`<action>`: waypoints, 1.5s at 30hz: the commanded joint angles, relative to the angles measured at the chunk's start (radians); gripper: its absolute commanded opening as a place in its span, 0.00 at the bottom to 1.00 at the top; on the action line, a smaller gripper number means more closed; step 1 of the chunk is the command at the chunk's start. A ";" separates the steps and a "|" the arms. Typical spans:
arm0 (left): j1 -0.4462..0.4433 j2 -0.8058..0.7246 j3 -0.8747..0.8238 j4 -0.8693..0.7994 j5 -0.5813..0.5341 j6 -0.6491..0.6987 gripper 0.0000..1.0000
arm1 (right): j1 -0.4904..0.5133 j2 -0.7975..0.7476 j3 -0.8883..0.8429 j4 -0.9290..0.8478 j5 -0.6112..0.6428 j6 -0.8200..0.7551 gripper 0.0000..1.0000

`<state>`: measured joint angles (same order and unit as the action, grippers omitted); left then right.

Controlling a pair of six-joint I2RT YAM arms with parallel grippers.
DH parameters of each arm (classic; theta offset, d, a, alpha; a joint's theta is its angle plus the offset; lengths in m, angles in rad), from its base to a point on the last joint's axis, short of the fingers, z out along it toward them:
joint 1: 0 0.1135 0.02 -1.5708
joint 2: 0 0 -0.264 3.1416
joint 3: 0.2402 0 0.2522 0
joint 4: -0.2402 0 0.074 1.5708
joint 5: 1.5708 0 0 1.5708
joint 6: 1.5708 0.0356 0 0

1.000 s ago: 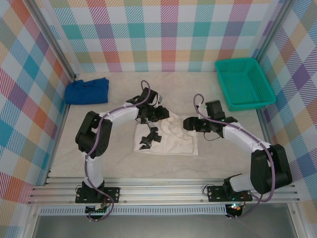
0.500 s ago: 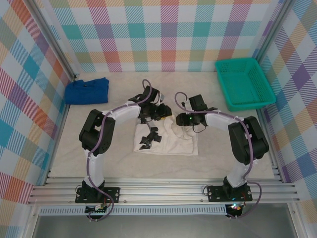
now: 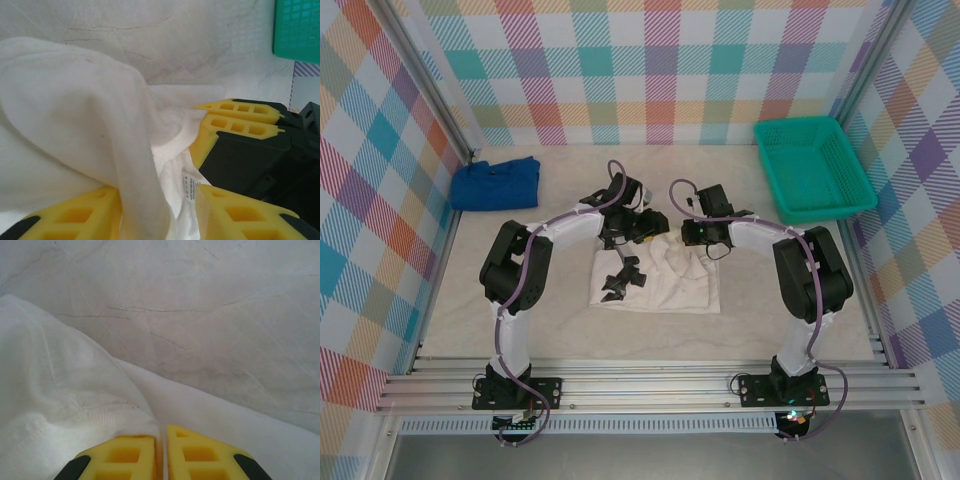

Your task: Fold the inside-out t-shirt

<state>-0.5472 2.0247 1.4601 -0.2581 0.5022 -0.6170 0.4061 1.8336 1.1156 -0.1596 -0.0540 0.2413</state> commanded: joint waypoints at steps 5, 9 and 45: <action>0.002 0.026 0.044 0.006 0.052 -0.010 0.48 | -0.044 -0.089 -0.039 -0.045 -0.012 0.114 0.11; 0.002 0.031 0.049 0.026 0.084 -0.027 0.51 | -0.081 -0.090 -0.042 -0.053 -0.039 0.169 0.17; 0.074 -0.085 -0.066 0.036 -0.010 -0.001 0.64 | -0.064 0.069 -0.047 0.317 -0.443 0.486 0.46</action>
<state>-0.4854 1.9987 1.4174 -0.2291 0.5106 -0.6388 0.3470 1.8931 1.0325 0.0925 -0.4740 0.7063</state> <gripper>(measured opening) 0.635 0.474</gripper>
